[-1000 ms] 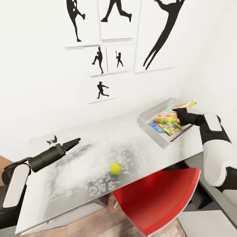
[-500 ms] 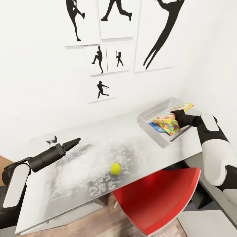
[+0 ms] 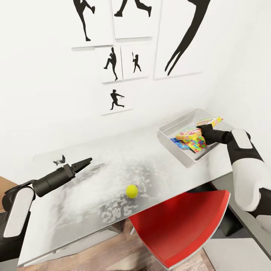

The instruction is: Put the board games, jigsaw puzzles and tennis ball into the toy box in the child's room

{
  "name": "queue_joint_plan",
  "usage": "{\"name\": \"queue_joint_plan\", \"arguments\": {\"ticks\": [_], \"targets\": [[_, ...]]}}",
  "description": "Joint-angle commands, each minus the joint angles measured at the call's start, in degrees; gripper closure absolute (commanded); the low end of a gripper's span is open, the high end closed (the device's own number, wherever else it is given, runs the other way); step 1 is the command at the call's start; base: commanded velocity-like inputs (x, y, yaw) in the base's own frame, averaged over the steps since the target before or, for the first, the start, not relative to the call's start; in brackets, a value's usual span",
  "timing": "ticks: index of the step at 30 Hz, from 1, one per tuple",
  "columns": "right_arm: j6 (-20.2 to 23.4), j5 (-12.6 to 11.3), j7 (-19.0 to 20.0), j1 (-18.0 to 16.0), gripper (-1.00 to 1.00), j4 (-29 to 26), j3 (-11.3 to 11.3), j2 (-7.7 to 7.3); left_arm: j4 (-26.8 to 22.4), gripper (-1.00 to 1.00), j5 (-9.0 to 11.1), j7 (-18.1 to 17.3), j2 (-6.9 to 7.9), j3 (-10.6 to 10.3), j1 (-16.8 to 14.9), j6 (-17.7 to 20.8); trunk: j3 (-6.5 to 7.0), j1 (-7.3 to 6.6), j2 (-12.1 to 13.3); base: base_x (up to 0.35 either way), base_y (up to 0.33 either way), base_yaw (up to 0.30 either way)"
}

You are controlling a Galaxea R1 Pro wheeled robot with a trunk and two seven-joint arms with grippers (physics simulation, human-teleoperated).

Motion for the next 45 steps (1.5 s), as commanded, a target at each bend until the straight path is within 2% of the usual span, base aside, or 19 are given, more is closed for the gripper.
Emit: {"name": "queue_joint_plan", "arguments": {"ticks": [1, 15, 39, 40, 45], "targets": [[0.13, -0.61, -0.57, -0.34, 1.00, -0.08, -0.13, -0.02, -0.01, -1.00, -0.06, -0.24, 0.00, 0.03, -0.05, 0.24, -0.19, 0.03, -0.10, 0.000, 0.000, 0.000], [0.13, -0.61, -0.54, -0.90, 1.00, -0.30, -0.14, -0.08, -0.07, -1.00, -0.06, -0.36, 0.00, 0.09, -0.04, 0.21, -1.34, 0.03, -0.10, 0.000, 0.000, 0.000], [0.13, -0.61, -0.44, -1.04, 1.00, -1.08, -0.14, -0.16, -0.18, -1.00, -0.06, -0.38, 0.00, 0.09, 0.00, 0.21, -1.47, 0.03, -0.10, 0.000, 0.000, 0.000], [0.13, -0.61, -0.44, -1.05, -1.00, -1.08, -0.14, -0.17, -0.18, -1.00, -0.06, -0.38, 0.00, 0.09, 0.01, 0.21, -1.47, 0.03, -0.10, 0.000, 0.000, 0.000], [0.13, -0.61, -0.44, -1.09, -1.00, -1.08, -0.14, -0.17, -0.18, -1.00, -0.06, -0.38, 0.00, 0.08, -0.02, 0.21, -1.47, 0.03, -0.10, 0.000, 0.000, 0.000]]}}
